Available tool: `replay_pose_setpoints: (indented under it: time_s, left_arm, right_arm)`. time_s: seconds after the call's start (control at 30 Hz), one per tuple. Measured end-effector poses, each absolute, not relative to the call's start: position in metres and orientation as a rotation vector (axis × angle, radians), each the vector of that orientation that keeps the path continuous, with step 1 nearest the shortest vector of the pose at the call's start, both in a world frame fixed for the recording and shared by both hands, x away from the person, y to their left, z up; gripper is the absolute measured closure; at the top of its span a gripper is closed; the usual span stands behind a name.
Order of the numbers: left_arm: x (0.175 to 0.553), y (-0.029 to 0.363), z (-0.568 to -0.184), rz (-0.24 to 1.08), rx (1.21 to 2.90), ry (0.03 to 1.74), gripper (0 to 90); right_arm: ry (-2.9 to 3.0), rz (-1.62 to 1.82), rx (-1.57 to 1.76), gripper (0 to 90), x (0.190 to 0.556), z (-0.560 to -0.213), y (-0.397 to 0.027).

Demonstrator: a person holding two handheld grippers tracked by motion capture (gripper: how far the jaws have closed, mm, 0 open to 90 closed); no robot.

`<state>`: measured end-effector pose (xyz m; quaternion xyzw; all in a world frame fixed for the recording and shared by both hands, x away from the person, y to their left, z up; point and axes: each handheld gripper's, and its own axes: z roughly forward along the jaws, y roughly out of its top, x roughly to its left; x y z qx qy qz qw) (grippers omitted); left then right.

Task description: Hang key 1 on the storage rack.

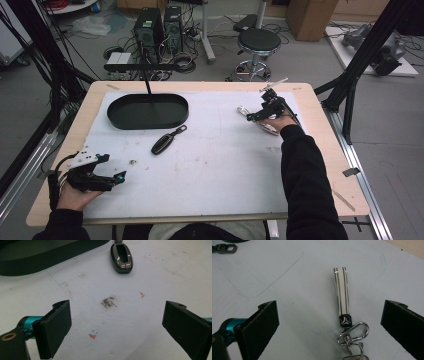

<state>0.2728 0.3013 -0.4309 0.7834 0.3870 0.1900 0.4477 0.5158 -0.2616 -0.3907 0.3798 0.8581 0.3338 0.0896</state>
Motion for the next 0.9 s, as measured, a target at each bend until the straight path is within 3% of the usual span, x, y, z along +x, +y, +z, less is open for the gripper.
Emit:
replay_pose_setpoints:
  time_s: [0.57,0.7,0.8,0.9]
  left_arm:
    - [0.275,0.301,-0.432,0.466,1.956,0.957,9.1]
    - [0.274,0.300,-0.432,0.467,1.963,0.952,9.1]
    - [0.274,0.300,-0.432,0.467,1.960,0.958,9.1]
    - [0.274,0.300,-0.432,0.468,1.960,0.958,9.1]
  right_arm:
    - [2.640,0.811,1.118,1.4,0.559,-0.405,-0.245]
    - [2.653,0.784,1.111,6.3,0.564,-0.412,-0.239]
    - [2.689,0.788,1.118,19.2,0.566,-0.415,-0.239]
    - [2.716,0.761,1.113,25.3,0.565,-0.417,-0.238]
